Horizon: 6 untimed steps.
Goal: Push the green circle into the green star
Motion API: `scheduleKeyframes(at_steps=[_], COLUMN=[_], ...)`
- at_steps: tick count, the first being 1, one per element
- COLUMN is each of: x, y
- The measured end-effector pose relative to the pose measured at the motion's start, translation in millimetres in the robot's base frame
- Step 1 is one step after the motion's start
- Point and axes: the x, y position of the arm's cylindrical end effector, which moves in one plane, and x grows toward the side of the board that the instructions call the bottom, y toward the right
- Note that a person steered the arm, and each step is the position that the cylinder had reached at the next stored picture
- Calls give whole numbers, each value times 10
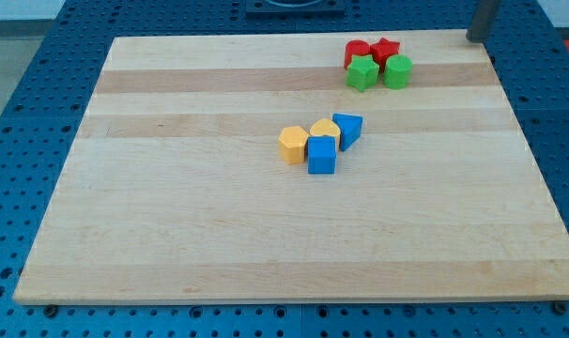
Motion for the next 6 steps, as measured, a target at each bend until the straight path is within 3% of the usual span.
scheduleKeyframes(at_steps=[3,6], x=[500,880], y=[-925,-1341])
